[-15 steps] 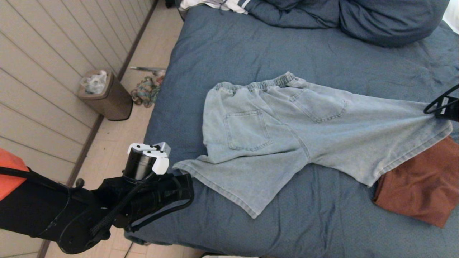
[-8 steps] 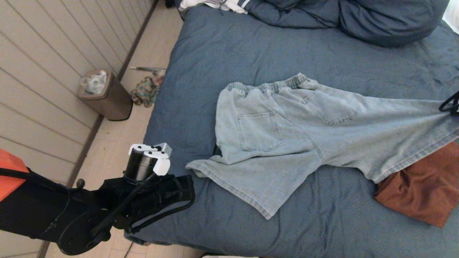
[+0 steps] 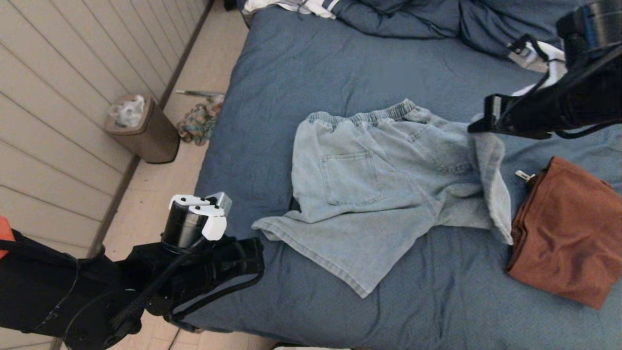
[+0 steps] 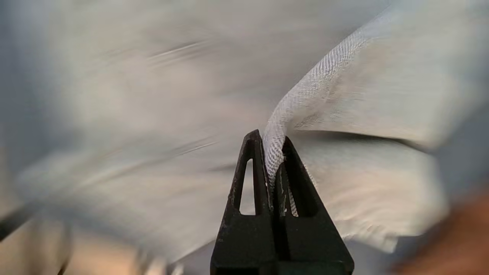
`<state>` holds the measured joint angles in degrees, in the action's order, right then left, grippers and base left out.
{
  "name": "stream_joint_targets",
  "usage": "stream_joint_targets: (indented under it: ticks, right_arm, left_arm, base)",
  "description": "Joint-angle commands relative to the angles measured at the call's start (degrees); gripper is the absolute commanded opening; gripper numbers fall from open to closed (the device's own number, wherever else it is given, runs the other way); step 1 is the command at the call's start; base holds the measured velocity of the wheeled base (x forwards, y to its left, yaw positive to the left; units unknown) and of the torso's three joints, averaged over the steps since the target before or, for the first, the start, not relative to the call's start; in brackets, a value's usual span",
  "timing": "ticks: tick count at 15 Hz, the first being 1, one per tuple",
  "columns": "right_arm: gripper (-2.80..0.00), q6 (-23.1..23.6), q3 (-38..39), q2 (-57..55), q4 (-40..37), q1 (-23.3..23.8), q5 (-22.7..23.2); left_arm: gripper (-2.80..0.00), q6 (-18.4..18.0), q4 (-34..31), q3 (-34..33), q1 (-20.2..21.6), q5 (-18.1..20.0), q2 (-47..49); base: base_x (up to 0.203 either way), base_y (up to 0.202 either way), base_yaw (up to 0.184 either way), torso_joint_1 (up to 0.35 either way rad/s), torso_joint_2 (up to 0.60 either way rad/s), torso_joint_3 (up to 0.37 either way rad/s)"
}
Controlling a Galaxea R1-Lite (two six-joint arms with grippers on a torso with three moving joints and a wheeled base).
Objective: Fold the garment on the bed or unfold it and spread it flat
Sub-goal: Fold the blue shorts
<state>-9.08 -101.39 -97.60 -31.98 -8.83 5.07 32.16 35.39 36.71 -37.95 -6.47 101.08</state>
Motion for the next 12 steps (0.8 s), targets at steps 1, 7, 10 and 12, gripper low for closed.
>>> stream_joint_targets:
  ticks: [1, 7, 10, 12]
  right_arm:
    - [-2.80, -2.9, -2.4, 1.0, -2.9, -15.8, -2.0]
    - [-2.80, -7.2, -2.6, -7.2, -6.9, -37.7, -4.9]
    - [-2.80, -7.1, -4.3, -13.0, -6.7, -40.4, -5.0]
    - [-2.80, -6.9, -8.9, -16.5, -6.8, -41.2, -5.1]
  left_arm:
    - [-2.80, 0.2, 0.2, -0.1, 0.0, 0.0, -1.9]
    - [-2.80, 0.2, 0.1, -0.1, 0.1, -0.1, -3.1]
    - [-2.80, 0.2, 0.1, -0.1, 0.3, -0.2, -3.6]
    - [-2.80, 0.1, 0.1, 0.0, 0.5, -0.2, -4.2]
  base:
    - [0.000, 0.000, 0.000, 0.000, 0.00, 0.000]
    - [0.000, 0.000, 0.000, 0.000, 0.00, 0.000]
    - [0.000, 0.000, 0.000, 0.000, 0.00, 0.000]
    - [0.000, 0.000, 0.000, 0.000, 0.00, 0.000]
